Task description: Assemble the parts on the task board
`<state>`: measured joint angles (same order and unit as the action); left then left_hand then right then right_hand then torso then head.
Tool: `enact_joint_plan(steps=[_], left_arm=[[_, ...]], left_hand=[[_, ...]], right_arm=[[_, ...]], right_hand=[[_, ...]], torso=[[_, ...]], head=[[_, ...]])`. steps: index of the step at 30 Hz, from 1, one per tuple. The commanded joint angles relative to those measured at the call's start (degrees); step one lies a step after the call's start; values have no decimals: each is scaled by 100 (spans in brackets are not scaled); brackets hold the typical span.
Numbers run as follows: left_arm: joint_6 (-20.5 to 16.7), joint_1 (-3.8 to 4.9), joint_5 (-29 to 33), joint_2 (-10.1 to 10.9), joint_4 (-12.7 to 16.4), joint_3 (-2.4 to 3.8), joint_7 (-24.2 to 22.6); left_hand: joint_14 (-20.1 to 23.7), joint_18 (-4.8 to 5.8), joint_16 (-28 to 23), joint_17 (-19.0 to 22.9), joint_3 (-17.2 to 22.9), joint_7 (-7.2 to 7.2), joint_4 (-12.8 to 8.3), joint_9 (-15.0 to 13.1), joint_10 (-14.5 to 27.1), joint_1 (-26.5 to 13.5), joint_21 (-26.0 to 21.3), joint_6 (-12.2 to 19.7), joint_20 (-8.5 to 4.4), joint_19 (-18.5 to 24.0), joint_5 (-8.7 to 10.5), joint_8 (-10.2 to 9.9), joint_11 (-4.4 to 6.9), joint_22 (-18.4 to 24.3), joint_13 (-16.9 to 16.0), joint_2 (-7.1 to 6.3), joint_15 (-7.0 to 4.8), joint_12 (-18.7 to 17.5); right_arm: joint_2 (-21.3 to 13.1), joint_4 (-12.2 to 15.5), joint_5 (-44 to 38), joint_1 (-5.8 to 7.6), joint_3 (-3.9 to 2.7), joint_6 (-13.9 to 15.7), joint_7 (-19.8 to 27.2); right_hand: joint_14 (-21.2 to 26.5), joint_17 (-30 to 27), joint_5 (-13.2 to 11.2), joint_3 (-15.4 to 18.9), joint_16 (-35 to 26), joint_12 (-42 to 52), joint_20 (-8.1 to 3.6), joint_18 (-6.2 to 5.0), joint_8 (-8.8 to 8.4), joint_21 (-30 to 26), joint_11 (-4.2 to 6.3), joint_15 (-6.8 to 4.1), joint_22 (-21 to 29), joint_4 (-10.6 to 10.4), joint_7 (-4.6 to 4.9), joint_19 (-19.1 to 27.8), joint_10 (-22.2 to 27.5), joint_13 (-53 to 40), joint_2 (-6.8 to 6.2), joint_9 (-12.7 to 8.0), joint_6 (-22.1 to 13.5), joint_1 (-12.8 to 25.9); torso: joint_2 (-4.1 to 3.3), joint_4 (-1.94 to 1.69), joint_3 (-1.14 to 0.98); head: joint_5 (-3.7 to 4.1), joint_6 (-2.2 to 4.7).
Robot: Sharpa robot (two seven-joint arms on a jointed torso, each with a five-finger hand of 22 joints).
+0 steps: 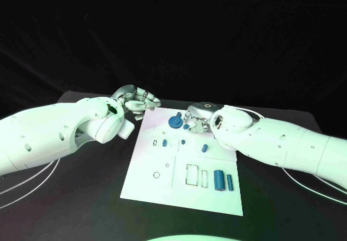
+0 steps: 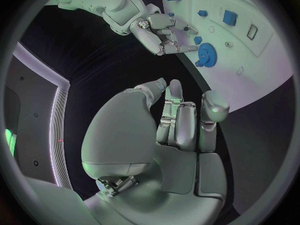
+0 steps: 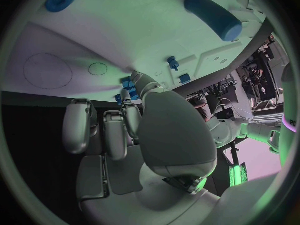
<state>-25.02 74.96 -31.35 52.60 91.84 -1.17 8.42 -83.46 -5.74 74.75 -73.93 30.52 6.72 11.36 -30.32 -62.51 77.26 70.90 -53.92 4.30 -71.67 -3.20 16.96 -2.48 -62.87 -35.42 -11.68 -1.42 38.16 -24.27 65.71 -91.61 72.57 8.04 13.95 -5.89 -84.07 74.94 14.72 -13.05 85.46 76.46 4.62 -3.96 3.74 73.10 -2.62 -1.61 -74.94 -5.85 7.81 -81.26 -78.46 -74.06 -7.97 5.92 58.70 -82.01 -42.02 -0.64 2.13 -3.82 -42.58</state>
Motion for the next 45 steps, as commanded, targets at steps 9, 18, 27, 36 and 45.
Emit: enact_joint_plan(steps=[9,18,27,36,45], left_arm=[[53,2,27,-20,11,4,-2],[59,2,27,-19,5,4,5],[65,2,27,-13,-1,4,15],[73,2,27,-13,-6,3,20],[70,2,27,-15,-10,3,21]], left_hand=[[38,-71,-35,7,-42,35,-4,5,41,31,-21,8,12,37,10,-6,2,8,5,-4,17,-26],[30,-67,-22,-5,-50,36,2,14,41,29,-14,12,13,22,10,-5,1,-5,20,-1,19,-29],[30,-67,-22,-5,-50,36,2,14,41,29,-14,12,13,22,10,-5,1,-5,20,-1,19,-29],[25,-65,-11,-15,-52,36,3,17,40,30,-9,11,14,15,9,-4,2,-14,24,2,19,-29],[25,-65,-11,-15,-52,36,3,17,40,30,-9,11,14,15,9,-4,2,-14,24,2,19,-29]], right_arm=[[59,-80,-49,-9,6,-313,66],[65,-95,-50,-17,14,-505,45],[32,-65,-113,-19,21,-626,-6],[17,-7,-213,-19,29,-561,-59],[16,32,-261,-19,33,-488,-117]], right_hand=[[-427,817,-33,-52,18,19,24,8,28,-35,-7,27,-590,13,-38,19,-7,-34,55,-1,67,58],[-427,818,-36,-82,18,37,17,8,65,-35,11,13,-599,25,-58,16,-22,-53,97,11,172,82],[-425,813,-40,-81,15,30,14,5,71,-47,16,10,-595,39,-63,21,-15,-45,84,13,193,85],[-423,809,-61,-6,10,4,13,7,32,-55,-1,18,-602,65,-38,20,11,-18,-29,-8,160,176],[-423,809,-76,45,10,-4,23,11,10,-48,-23,34,-612,63,-12,13,21,-8,-67,-22,119,238]], torso=[[-1,3,-2],[2,6,0],[5,8,0],[1,7,-1],[-3,3,4]], head=[[-3,-14],[-3,-30],[-5,-37],[10,-40],[16,-53]])
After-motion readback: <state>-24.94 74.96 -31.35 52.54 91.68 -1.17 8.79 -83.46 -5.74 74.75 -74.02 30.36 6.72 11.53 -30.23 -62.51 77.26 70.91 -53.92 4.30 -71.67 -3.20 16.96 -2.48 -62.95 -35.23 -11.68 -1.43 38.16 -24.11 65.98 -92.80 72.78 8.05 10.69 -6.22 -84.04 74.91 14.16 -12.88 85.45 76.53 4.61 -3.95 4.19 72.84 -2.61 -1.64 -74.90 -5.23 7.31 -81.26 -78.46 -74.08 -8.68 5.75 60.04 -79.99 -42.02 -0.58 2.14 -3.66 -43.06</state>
